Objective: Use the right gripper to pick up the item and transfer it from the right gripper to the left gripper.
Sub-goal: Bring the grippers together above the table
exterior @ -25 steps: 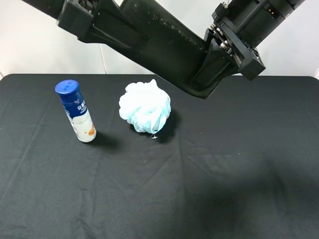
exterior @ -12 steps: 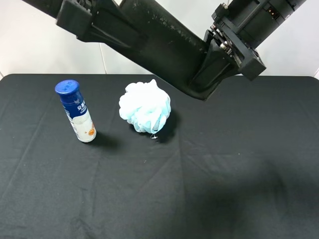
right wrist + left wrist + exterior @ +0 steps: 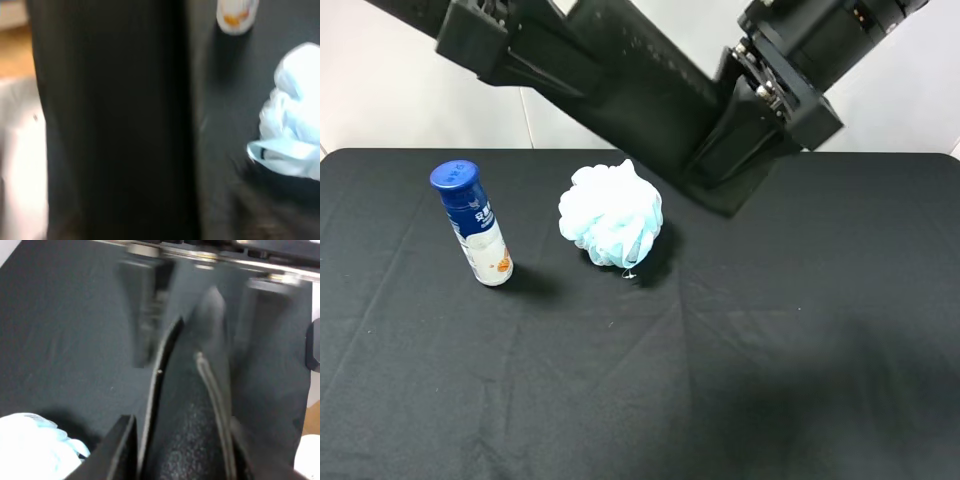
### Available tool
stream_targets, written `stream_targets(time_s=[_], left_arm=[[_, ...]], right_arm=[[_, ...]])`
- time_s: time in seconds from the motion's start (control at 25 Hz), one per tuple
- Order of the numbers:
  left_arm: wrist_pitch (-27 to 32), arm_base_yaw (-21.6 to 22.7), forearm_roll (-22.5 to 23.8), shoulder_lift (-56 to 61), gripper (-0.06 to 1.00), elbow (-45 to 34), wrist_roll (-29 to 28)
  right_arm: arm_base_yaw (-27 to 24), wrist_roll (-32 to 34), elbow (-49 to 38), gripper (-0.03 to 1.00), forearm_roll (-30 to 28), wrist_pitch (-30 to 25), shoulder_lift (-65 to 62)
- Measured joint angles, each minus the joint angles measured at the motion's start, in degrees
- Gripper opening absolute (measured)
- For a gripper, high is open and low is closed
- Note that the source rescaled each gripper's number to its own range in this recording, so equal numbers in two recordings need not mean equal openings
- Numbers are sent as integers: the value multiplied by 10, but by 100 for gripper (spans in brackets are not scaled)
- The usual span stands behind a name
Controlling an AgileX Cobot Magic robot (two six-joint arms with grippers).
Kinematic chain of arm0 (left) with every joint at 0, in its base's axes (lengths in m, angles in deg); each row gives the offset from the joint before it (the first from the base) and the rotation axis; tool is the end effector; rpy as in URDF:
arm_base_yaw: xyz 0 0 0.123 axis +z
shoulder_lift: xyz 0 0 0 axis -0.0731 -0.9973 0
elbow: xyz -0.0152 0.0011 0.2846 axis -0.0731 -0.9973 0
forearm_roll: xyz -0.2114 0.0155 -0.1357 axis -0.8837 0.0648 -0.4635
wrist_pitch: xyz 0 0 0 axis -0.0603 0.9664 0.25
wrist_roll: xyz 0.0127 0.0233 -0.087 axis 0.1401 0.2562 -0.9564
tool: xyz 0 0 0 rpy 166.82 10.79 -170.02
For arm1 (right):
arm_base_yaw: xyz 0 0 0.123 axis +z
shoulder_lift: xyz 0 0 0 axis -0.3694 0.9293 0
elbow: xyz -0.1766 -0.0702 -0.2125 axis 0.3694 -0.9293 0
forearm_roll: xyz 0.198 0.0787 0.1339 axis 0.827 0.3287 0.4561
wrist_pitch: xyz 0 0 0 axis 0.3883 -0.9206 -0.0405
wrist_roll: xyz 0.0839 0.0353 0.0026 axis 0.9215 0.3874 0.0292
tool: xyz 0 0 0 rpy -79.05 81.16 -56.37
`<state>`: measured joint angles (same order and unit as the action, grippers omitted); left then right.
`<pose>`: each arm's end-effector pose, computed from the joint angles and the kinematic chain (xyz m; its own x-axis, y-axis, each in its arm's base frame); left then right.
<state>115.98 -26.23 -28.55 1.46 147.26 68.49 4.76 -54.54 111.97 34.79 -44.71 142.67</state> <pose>0.2265 -0.1863 0.3630 -0.1746 0.5222 -0.8348 0.9318 0.3617 0.0314 0.2457 0.1803 0.3437 -0.1010 -0.7627 -0.6388 -0.9949 0.0818 0.0597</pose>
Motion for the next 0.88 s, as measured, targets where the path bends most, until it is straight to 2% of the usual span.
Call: stream_targets(time_s=[0.08,0.16,0.32,0.72,0.88], left_arm=[[0,0,-1,0,4,0,1],[0,0,-1,0,3,0,2],[-1,0,-1,0,3,0,2],[-17,0,-2,0,2,0,2],[-18,0,-2,0,2,0,2]], right_arm=[[0,33,0,85,2,2,0],[0,53,0,95,-1,4,0],[0,65,1,100,-6,4,0],[0,91,1,100,-10,4,0],[0,127,9,100,-47,4,-11]])
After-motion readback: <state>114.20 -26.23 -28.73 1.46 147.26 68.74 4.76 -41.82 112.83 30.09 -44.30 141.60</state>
